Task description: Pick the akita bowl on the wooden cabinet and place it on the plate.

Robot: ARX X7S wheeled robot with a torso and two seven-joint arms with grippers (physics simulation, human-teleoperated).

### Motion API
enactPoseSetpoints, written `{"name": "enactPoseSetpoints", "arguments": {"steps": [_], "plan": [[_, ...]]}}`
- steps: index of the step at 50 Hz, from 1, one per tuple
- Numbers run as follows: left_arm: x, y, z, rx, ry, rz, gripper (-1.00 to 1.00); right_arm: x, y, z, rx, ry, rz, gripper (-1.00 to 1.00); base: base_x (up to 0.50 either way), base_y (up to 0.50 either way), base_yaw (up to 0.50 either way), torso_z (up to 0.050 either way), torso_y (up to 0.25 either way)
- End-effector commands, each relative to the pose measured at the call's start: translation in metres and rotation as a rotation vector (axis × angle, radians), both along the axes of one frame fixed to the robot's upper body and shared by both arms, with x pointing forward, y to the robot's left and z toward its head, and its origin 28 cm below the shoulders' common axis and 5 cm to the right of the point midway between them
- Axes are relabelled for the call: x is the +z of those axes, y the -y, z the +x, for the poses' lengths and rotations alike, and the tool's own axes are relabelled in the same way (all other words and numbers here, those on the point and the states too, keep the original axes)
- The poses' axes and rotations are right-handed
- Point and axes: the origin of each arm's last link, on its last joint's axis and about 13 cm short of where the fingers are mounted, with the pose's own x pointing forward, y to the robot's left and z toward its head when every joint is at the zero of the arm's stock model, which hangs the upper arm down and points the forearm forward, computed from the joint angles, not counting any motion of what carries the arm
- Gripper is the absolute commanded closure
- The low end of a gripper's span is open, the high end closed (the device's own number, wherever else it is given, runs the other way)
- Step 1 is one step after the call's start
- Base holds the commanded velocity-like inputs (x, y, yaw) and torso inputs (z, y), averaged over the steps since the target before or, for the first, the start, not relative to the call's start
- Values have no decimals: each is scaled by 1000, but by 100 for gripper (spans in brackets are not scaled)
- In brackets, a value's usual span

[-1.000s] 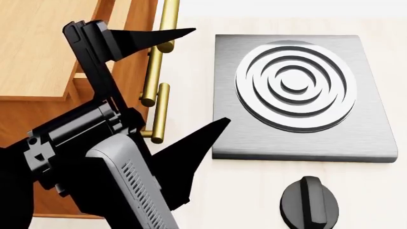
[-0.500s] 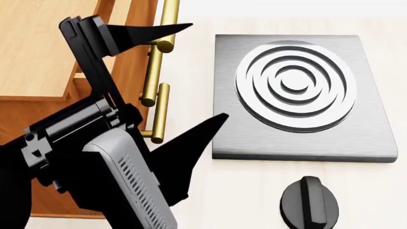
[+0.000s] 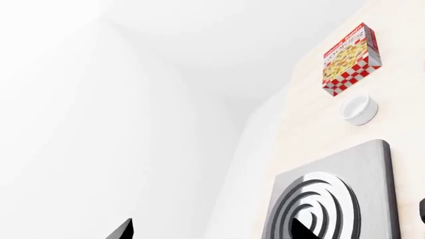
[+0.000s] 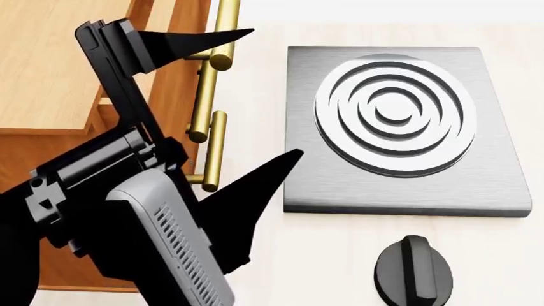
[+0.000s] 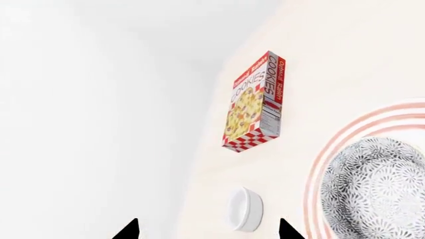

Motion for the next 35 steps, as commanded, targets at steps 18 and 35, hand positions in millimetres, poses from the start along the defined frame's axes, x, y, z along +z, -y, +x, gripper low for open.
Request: {"name": "enactPoseSetpoints", "arguments": {"steps": [18,35], "plan": [[-1,-1,0,0,-2,0,-100,51,-29,-10,118,141,-139,-100,0,0,0,0,0],[-1,0,0,-5,-3,-1,-100,86,-51,-30,185,237,-273,-100,0,0,0,0,0]]}}
